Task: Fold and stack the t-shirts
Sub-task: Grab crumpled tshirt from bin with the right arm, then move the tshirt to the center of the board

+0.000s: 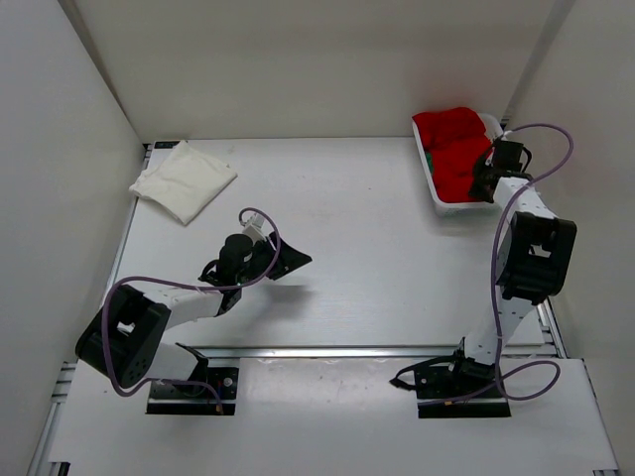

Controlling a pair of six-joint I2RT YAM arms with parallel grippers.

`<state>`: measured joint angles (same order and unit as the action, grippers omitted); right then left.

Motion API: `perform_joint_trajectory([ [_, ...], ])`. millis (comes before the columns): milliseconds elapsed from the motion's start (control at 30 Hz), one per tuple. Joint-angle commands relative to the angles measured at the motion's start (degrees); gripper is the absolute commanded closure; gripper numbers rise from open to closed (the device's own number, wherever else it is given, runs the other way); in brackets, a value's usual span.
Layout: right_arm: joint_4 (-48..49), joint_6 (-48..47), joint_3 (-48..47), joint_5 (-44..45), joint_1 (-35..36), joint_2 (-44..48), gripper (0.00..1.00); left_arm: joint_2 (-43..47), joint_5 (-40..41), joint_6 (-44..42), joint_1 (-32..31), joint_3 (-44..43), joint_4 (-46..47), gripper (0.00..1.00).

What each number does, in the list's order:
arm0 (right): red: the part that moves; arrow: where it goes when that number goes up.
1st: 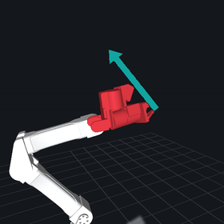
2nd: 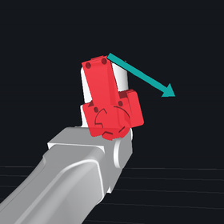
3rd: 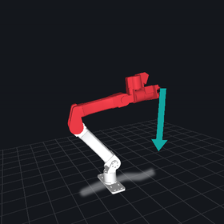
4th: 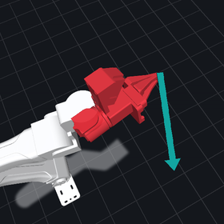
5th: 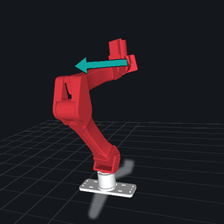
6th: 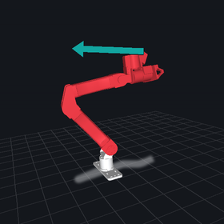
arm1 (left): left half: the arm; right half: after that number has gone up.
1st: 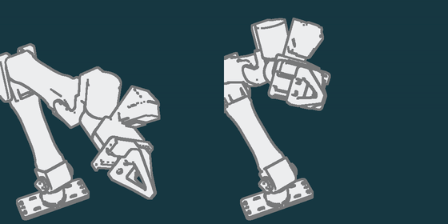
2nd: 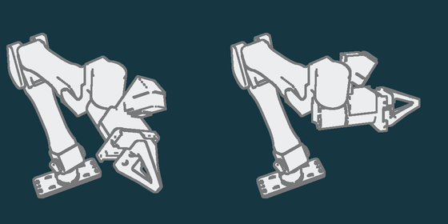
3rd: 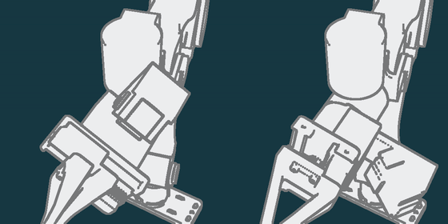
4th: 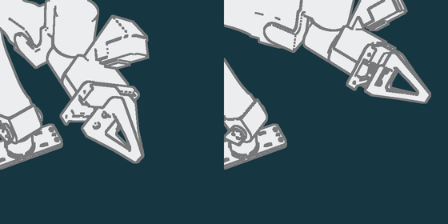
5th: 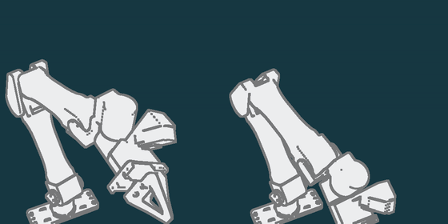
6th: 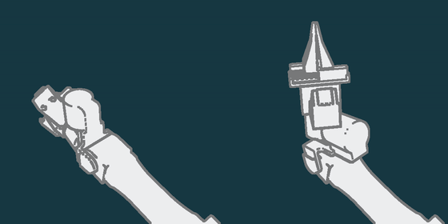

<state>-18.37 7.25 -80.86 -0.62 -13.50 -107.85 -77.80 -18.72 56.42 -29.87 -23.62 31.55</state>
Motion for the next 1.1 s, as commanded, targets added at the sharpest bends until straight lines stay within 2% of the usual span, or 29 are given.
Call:
perform_joint_trajectory([
  [0,-2.2,0.3,-3.0,2.7,0.7,-0.8,0.87,0.6,-0.9,0.1,0.6,0.3,1.8,0.51],
  [67,-2.3,1.3,-3.9,1.1,0.6,-0.2,1.0,0.9,-0.8,0.3,0.6,0.2,1.8,0.51],
  [167,-0.6,3.7,-3.8,-3.2,-0.6,2.4,1.0,0.6,-0.6,-0.3,0.8,0.1,1.8,0.51],
  [300,2.5,6.0,-6.0,-6.6,0.7,10.8,1.0,0.4,-1.1,0.4,0.9,-1.3,1.1,0.5],
  [400,5.4,7.2,-10.5,-10.2,4.6,18.5,1.0,1.4,-0.8,0.4,0.6,-2.4,-0.4,0.49],
  [500,6.4,6.0,-17.7,-9.5,11.6,25.1,1.0,3.1,-0.2,0.1,1.8,-3.2,-1.8,0.49],
  [533,6.9,5.5,-19.3,-9.2,16.0,27.1,1.0,3.7,0.0,0.4,2.1,-3.4,-2.2,0.49],
  [600,9.5,0.2,-24.8,-2.8,24.6,29.9,1.0,4.8,0.1,0.4,2.8,-3.3,-2.7,0.49],
  [633,10.4,-1.5,-27.1,-1.2,31.6,31.0,1.0,5.7,0.4,0.4,3.2,-3.4,-3.1,0.49],
  [700,13.6,-10.8,-31.0,4.4,45.2,31.6,1.0,6.3,0.6,0.4,4.6,-2.8,-4.0,0.49],
  [733,14.5,-12.8,-33.9,7.3,48.7,31.8,1.0,7.0,1.1,0.6,5.8,-2.6,-4.7,0.48],
  [767,15.6,-17.1,-35.5,8.3,55.1,31.8,1.0,7.9,1.0,0.9,6.1,-2.0,-4.4,0.47],
  [833,16.4,-23.7,-41.3,11.7,62.8,30.5,1.0,8.9,0.4,1.0,7.8,-1.0,-5.2,0.46],
  [900,17.9,-28.1,-41.4,16.0,69.6,30.6,1.0,10.6,-0.2,2.0,10.4,0.1,-5.4,0.42],
  [933,17.8,-27.6,-38.9,16.8,68.8,30.9,1.0,12.2,-1.5,2.3,13.1,0.9,-5.1,0.4],
  [967,17.1,-25.6,-37.8,16.0,64.7,31.7,1.0,14.1,-2.5,2.6,14.5,1.6,-5.4,0.39],
  [1033,14.8,-12.5,-28.7,7.4,54.5,33.6,1.0,16.7,-3.2,2.6,19.2,2.5,-6.3,0.35],
  [1067,15.2,-9.0,-21.9,4.5,47.1,35.6,1.0,17.7,-4.3,2.2,20.0,2.7,-7.3,0.34],
])
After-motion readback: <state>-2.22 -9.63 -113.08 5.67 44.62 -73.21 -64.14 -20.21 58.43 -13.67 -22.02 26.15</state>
